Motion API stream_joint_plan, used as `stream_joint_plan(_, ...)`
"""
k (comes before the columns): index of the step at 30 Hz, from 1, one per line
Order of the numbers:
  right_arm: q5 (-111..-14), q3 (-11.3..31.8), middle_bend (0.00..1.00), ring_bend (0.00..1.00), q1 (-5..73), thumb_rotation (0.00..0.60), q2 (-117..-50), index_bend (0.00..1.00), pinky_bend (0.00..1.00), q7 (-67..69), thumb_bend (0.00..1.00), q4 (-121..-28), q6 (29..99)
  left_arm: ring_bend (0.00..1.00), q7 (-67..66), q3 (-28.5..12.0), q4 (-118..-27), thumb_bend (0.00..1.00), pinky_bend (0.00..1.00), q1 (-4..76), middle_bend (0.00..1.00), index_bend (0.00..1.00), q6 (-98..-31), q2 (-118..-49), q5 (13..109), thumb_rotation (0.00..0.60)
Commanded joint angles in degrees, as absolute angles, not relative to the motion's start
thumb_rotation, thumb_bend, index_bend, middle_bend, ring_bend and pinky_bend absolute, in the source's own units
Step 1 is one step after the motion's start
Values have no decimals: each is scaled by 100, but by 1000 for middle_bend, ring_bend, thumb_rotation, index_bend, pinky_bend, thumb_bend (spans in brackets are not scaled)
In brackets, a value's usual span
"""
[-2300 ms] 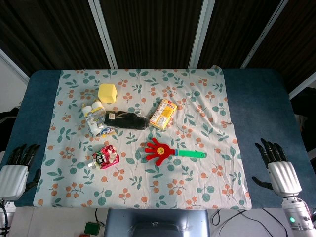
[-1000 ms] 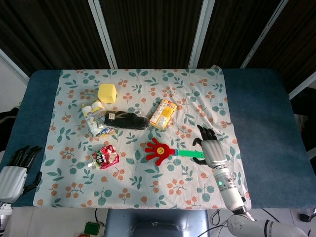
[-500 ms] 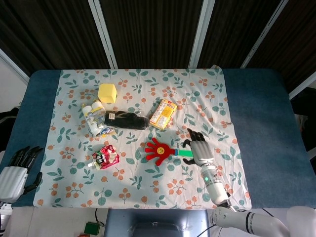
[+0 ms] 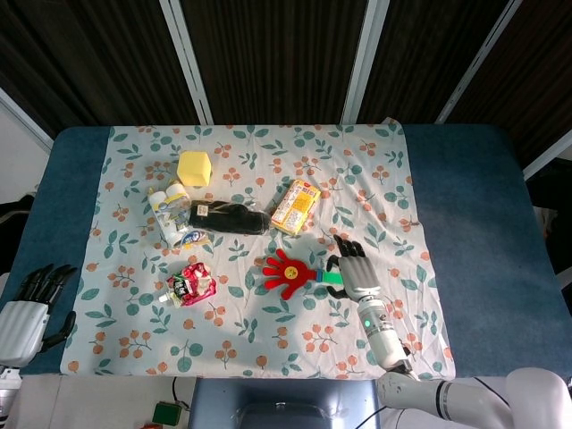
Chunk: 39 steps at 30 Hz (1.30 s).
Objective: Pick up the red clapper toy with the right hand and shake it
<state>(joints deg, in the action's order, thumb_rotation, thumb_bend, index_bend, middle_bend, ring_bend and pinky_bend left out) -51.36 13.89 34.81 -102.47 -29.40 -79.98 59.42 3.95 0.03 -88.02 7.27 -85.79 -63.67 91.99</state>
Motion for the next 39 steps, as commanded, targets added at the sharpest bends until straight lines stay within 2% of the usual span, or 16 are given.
stream_joint_plan(1, -5118, 1380, 5, 0, 3496, 600, -10261, 582, 0, -2929, 358, -7973, 5943, 21, 393, 6, -8801, 471, 98, 722, 79, 108, -8583, -6368, 9198, 600)
stream_joint_plan(19, -5046, 1362, 46, 0, 3585, 600, -10312, 633, 0, -2773, 369, -7827, 5918, 26, 390, -2, -8832, 471, 99, 736, 81, 111, -8567, -6353, 9187, 600)
stream_joint_plan(24, -5101, 1370, 121, 0, 3599, 600, -10328, 676, 0, -2731, 385, -7798, 5985, 27, 401, -3, -8827, 471, 99, 732, 82, 111, -8575, -6351, 9186, 600)
stream_joint_plan(28, -5168, 1375, 248, 31, 3594, 600, -10334, 736, 9, -2636, 417, -7770, 6011, 29, 399, -6, -8834, 470, 99, 735, 83, 111, -8569, -6347, 9179, 600)
stream_joint_plan(30, -5188, 1383, 310, 97, 3591, 600, -10326, 760, 52, -2562, 432, -7760, 5991, 29, 390, -11, -8840, 470, 99, 739, 83, 112, -8561, -6347, 9171, 600)
stream_joint_plan(36, -5402, 1429, 463, 326, 3541, 600, -10314, 794, 326, -2127, 470, -7736, 5998, 29, 370, -8, -8834, 469, 99, 722, 84, 115, -8576, -6361, 9156, 600)
stream_joint_plan(39, -5521, 1442, 543, 477, 3504, 600, -10300, 811, 535, -1867, 481, -7731, 5985, 29, 369, -10, -8829, 467, 100, 720, 84, 116, -8571, -6367, 9146, 600)
